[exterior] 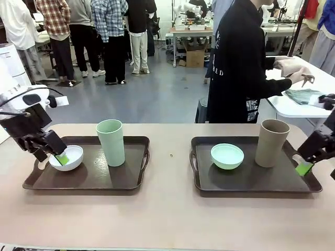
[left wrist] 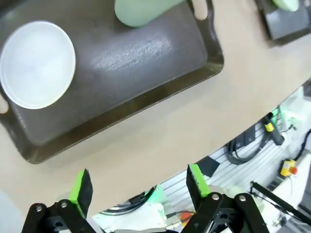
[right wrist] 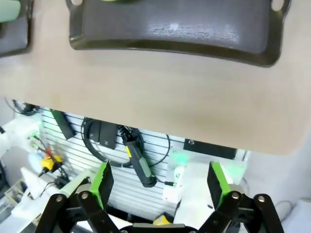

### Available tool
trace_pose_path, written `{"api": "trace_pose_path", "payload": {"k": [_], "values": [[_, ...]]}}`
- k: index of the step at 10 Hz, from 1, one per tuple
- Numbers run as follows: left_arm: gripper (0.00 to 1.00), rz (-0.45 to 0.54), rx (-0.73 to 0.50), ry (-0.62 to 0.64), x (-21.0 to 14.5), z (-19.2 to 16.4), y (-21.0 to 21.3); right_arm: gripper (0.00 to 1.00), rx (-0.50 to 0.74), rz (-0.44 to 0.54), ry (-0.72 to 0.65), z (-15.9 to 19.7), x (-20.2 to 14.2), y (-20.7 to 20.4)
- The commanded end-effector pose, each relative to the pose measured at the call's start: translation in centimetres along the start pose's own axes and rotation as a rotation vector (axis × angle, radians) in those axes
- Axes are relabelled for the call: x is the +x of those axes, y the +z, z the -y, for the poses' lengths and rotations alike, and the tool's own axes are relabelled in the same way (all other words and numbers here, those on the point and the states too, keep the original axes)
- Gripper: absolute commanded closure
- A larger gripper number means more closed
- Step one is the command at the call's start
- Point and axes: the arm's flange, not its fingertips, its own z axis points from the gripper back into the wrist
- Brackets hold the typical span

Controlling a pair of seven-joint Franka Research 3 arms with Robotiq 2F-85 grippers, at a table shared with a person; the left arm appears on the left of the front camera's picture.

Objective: Set up a tray with a mat and arrange the tableware.
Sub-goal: Pick up the Picnic Bowl and Reusable plastic cup from the Handle tray in front of the human's position and hold them in the air.

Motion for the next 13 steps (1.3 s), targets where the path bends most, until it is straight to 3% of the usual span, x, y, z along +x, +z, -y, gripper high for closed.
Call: {"api": "trace_pose_path", "payload": {"k": [1, 2, 3, 4, 5, 6, 7, 8, 9, 10, 11, 12, 13], "values": [[0.0, 0.213, -0.296, 0.034, -1.6, -4.3, 3.3, 0.0, 0.392, 0.084, 0.034, 5.1, 0.2, 3.2], [0.0, 0.472, -0.52, 0.076, -3.6, -7.9, 5.8, 0.0, 0.694, 0.192, 0.005, 9.6, -0.1, 4.5], [0.0, 0.702, -0.663, 0.125, -6.1, -11.0, 6.0, 0.0, 0.853, 0.276, -0.053, 13.4, -0.9, 4.6], [0.0, 0.836, -0.762, 0.16, -8.3, -13.0, 5.8, 0.0, 0.988, 0.368, -0.13, 16.4, -1.9, 3.8], [0.0, 0.815, -0.554, 0.221, -7.0, -12.1, 4.7, 0.0, 0.426, 0.164, -0.049, 9.6, -1.1, 4.1], [0.0, 0.442, -0.421, 0.173, -6.4, -11.7, 7.3, 0.0, 0.426, 0.164, -0.049, 9.6, -1.1, 4.1], [0.0, 0.442, -0.421, 0.173, -6.4, -11.7, 7.3, 0.0, 0.426, 0.164, -0.049, 9.6, -1.1, 4.1], [0.0, 0.589, -0.496, 0.238, -8.0, -14.5, 8.2, 0.0, 0.529, 0.213, -0.081, 13.4, -2.1, 4.4], [0.0, 0.554, -0.849, 0.263, -7.6, -17.3, 8.9, 0.0, 1.014, 0.216, 0.032, 15.4, -2.0, 5.5], [0.0, 0.491, -1.003, 0.323, -7.6, -20.2, 8.1, 0.0, 1.308, 0.274, -0.006, 18.5, -2.4, 5.5], [0.0, 0.386, -1.069, 0.38, -7.6, -21.6, 7.1, 0.0, 1.398, 0.309, -0.055, 20.5, -3.0, 5.0], [0.0, 0.208, -1.024, 0.421, -7.3, -22.4, 5.4, 0.0, 1.465, 0.328, -0.064, 21.7, -3.5, 4.7], [0.0, 0.104, -0.947, 0.415, -6.2, -22.7, 4.5, 0.0, 1.427, 0.268, -0.075, 21.8, -3.3, 4.1]]}}
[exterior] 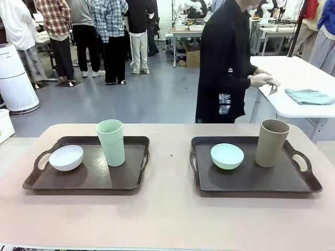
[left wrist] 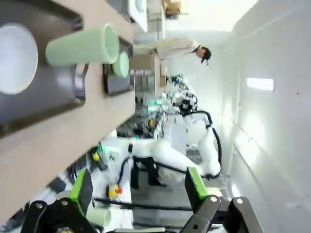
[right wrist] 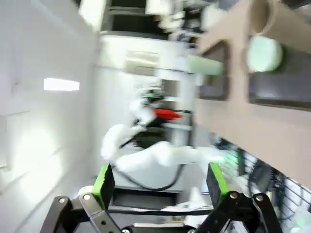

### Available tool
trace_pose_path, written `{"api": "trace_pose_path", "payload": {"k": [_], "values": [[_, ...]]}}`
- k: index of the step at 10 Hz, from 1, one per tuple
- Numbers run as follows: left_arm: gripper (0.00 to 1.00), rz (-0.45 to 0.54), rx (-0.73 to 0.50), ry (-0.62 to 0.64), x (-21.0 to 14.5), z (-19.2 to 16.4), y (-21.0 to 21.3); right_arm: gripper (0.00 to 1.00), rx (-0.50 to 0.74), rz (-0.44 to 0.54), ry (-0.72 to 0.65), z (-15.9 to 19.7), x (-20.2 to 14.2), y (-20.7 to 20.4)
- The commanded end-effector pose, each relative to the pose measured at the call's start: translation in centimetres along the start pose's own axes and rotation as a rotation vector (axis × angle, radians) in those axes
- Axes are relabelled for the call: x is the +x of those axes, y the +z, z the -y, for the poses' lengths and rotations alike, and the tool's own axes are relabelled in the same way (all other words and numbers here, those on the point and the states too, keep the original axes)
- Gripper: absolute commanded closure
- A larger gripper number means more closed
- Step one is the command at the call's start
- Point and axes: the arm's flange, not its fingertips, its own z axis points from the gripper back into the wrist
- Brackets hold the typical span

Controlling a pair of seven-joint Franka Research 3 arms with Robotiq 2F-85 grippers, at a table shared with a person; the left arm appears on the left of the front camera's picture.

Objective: Set up a tray with a mat and arrange the tableware.
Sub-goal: Pick up the Picnic Bowl and Reusable plastic cup from the Handle tray in front of the human's position and hold them in the air.

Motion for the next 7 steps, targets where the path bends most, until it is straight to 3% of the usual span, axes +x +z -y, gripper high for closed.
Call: {"api": "trace_pose_path", "payload": {"k": [1, 7], "values": [[0.0, 0.087, 0.0, -0.11, -1.29, 2.17, 0.16, 0.0, -0.164, -0.016, 0.03, -0.66, 0.08, -1.28], [0.0, 0.087, 0.0, -0.11, -1.29, 2.17, 0.16, 0.0, -0.164, -0.016, 0.03, -0.66, 0.08, -1.28]]}}
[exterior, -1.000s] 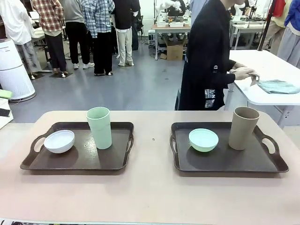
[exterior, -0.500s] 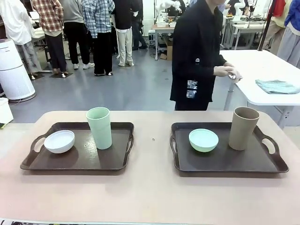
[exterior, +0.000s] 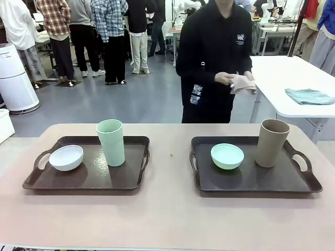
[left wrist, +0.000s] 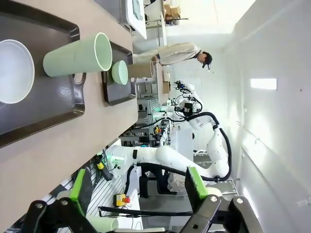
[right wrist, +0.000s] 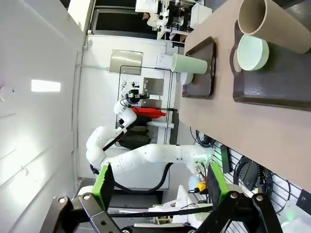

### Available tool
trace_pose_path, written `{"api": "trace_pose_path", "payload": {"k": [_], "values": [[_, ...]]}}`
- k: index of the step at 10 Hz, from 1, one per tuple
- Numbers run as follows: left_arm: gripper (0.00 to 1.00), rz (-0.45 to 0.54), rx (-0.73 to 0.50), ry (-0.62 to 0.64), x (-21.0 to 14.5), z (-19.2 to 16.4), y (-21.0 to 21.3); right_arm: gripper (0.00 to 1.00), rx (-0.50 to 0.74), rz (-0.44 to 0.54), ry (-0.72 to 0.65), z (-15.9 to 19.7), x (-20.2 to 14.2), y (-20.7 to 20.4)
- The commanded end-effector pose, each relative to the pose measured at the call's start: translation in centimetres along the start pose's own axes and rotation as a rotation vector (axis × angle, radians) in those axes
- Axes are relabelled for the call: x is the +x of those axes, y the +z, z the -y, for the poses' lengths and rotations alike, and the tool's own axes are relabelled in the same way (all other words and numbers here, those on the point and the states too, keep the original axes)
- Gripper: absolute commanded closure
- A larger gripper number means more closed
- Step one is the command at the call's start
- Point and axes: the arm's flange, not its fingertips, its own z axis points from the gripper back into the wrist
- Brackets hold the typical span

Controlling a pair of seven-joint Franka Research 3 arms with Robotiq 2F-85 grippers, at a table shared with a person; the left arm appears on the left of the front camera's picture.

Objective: Set up a tray with a mat and arrange the tableware.
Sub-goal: Pick up the Picnic Bowl and Reusable plastic cup from the Handle tray in front of the human's position and hold them in the air.

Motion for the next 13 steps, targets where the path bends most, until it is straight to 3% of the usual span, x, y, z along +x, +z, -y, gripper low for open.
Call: {"api": "trace_pose_path", "payload": {"k": [1, 13], "values": [[0.0, 0.014, -0.019, -0.022, -0.14, -0.37, -0.5, 0.0, -0.017, -0.002, 0.017, 0.32, -0.42, 0.04], [0.0, 0.014, -0.019, -0.022, -0.14, -0.37, -0.5, 0.0, -0.017, -0.002, 0.017, 0.32, -0.42, 0.04]]}}
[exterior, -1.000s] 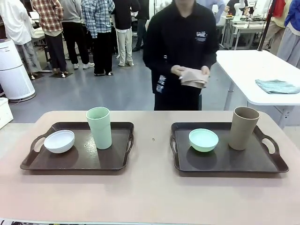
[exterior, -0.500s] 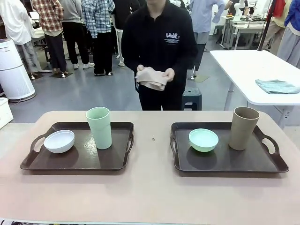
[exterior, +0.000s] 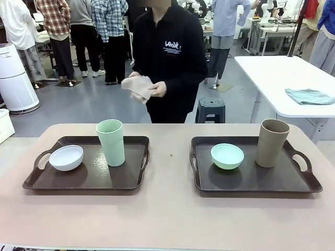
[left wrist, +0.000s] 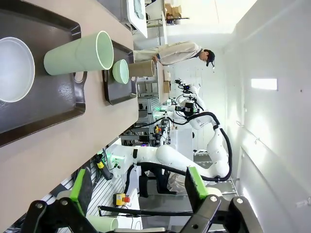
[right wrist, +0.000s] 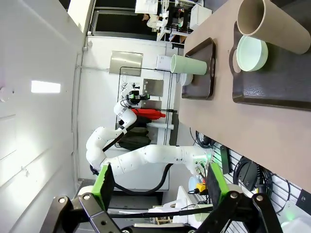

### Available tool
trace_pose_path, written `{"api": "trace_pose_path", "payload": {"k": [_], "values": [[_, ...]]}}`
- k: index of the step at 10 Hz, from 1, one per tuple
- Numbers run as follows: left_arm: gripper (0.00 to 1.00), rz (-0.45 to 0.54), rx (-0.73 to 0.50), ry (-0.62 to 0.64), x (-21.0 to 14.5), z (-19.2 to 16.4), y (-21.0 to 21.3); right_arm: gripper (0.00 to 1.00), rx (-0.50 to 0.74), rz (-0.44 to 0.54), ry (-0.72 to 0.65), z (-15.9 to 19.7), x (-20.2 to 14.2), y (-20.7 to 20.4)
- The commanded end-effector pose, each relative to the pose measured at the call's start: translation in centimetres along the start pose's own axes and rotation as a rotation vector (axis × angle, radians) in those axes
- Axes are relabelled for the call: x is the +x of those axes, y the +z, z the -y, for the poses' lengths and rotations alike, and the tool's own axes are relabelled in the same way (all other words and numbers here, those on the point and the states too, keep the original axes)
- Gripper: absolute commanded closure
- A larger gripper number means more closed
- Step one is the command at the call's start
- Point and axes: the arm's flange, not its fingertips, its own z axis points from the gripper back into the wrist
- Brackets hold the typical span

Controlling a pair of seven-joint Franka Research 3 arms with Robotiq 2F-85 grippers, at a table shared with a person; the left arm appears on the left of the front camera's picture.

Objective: Set up a tray with a mat and arrange the tableware.
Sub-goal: Pick up the Picnic Bowl and Reusable plastic cup from the Handle tray in front of the human's position and hold them in the air.

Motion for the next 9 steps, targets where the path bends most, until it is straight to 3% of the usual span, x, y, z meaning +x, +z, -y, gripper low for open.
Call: {"api": "trace_pose_path", "payload": {"k": [1, 9], "values": [[0.0, 0.019, -0.022, -0.027, -0.15, -0.18, -0.22, 0.0, -0.016, -0.008, 0.018, 0.3, -0.35, -0.12], [0.0, 0.019, -0.022, -0.027, -0.15, -0.18, -0.22, 0.0, -0.016, -0.008, 0.018, 0.3, -0.35, -0.12]]}}
